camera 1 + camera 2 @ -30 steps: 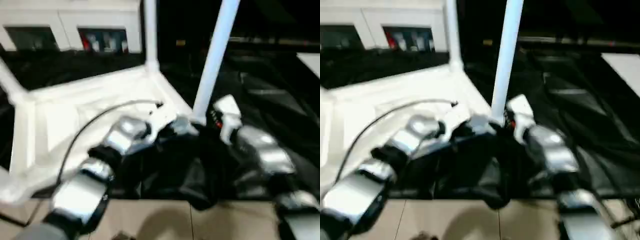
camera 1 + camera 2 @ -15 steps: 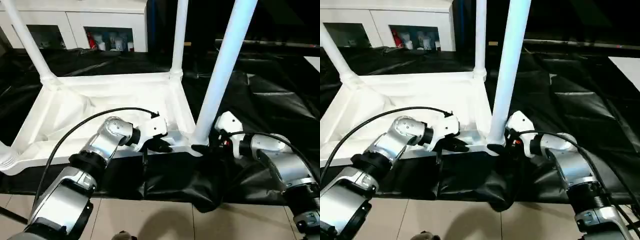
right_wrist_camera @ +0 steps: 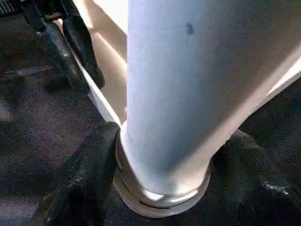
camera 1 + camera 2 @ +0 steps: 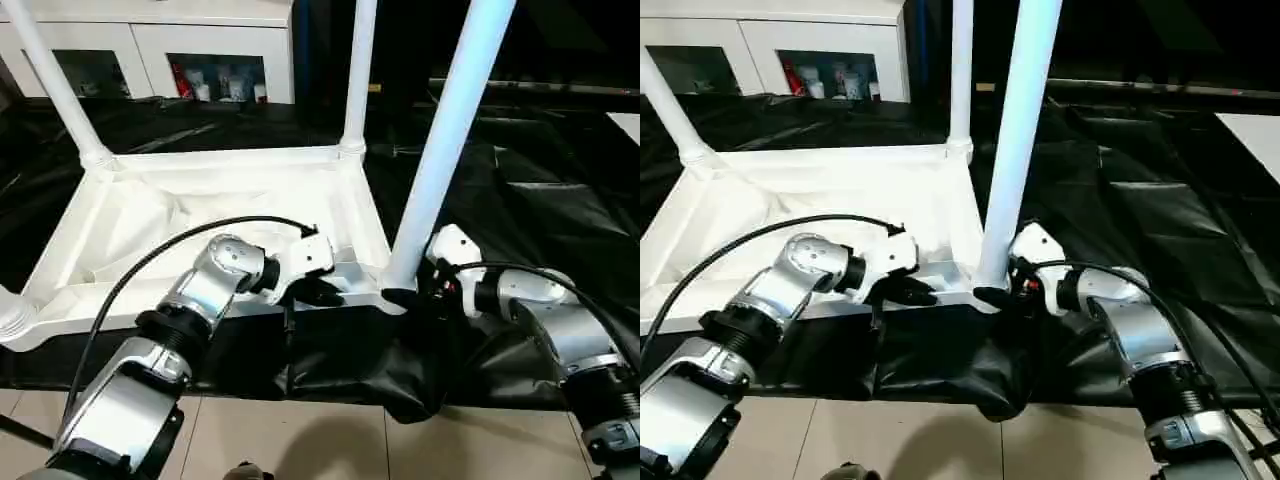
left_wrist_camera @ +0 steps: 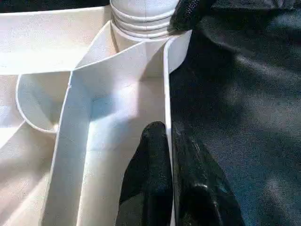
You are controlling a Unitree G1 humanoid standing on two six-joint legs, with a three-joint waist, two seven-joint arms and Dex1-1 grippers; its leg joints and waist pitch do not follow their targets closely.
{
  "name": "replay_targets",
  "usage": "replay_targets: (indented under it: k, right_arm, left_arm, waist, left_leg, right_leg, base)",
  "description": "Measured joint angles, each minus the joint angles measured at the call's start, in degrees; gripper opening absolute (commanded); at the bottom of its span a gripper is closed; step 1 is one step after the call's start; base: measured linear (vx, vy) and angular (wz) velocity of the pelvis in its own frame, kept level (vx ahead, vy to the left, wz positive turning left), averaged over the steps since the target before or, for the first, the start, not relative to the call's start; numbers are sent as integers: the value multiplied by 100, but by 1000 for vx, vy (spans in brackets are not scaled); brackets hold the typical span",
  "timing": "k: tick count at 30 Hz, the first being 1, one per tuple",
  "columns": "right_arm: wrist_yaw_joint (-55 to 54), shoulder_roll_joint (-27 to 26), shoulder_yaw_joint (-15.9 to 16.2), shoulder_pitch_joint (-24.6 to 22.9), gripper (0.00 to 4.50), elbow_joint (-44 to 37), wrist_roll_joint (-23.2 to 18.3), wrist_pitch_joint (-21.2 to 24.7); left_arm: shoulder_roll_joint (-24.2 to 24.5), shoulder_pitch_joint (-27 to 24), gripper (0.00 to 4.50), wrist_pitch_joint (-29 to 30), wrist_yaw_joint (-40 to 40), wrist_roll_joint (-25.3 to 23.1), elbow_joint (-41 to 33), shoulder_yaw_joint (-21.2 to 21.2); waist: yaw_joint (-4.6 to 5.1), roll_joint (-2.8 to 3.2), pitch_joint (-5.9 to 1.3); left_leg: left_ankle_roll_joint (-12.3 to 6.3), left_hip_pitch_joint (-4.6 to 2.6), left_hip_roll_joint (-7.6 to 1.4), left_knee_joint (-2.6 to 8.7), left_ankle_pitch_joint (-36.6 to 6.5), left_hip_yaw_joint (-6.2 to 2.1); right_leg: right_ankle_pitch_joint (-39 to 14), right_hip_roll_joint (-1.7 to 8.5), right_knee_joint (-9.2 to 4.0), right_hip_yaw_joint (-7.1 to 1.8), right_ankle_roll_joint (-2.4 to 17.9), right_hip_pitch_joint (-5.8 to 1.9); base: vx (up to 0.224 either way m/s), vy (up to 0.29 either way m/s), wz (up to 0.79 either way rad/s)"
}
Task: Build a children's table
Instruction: Rotate leg to tighten
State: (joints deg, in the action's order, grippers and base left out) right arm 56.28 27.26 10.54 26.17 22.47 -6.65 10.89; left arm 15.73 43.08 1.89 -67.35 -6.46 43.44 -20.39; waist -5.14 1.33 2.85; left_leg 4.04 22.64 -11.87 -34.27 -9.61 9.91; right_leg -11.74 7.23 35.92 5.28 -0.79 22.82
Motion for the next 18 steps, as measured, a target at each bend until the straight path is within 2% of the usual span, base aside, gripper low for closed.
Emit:
replay_targets:
  k: [12, 14, 18]
  right_arm:
    - [-61, -105, -31, 13, 266, 79, 3, -10]
    - [-457, -396, -188, 87, 266, 359, 2, 28]
    - [-2061, -1155, -690, 417, 265, 1070, 7, 154]
  left_arm:
    - [26, -44, 0, 104, 35, -1, -92, 9]
    - [-95, -6, 0, 236, 349, -7, 47, 88]
    - [-573, 336, 0, 518, 1458, -128, 672, 256]
  waist:
    - [11, -3, -2]
    - [24, -11, -7]
    - [143, -14, -7]
  left_leg:
    - [0, -7, -1, -1, 0, 0]
    - [1, -30, -1, -2, 0, 2]
    - [5, -55, 1, 0, -1, -1]
  right_leg:
    - [0, -1, 5, -1, 0, -2]
    - [5, -2, 12, -9, 8, -13]
    - [23, -5, 8, -28, 34, -23]
  base:
    - [0, 0, 0]
    - [0, 0, 0]
    - [0, 0, 0]
